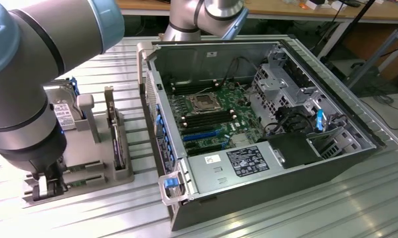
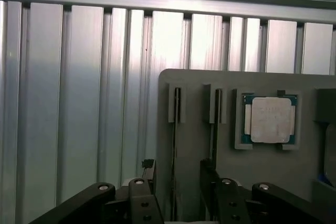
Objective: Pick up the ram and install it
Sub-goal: 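Pick up the ram and move it above insertion slot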
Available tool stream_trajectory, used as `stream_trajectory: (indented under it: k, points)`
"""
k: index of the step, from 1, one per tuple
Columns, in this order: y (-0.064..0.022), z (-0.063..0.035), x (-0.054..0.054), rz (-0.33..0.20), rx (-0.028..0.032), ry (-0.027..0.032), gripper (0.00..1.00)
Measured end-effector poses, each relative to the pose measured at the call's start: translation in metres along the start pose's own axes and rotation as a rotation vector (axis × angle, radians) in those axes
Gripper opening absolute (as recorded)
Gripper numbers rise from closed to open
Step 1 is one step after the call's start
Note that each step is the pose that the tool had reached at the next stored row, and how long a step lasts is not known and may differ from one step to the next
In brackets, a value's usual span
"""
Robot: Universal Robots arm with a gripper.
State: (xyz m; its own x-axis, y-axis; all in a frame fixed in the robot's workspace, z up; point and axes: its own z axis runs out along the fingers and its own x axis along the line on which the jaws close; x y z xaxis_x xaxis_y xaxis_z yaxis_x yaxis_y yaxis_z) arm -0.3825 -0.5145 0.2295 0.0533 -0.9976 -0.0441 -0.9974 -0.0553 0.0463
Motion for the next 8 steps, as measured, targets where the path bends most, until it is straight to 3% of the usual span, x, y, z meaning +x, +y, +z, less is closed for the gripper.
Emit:
stream_trajectory:
  k: [8]
  points:
    - [-0.0004, 0.0137, 0.006, -0.002, 0.0007, -0.0108, 0.47]
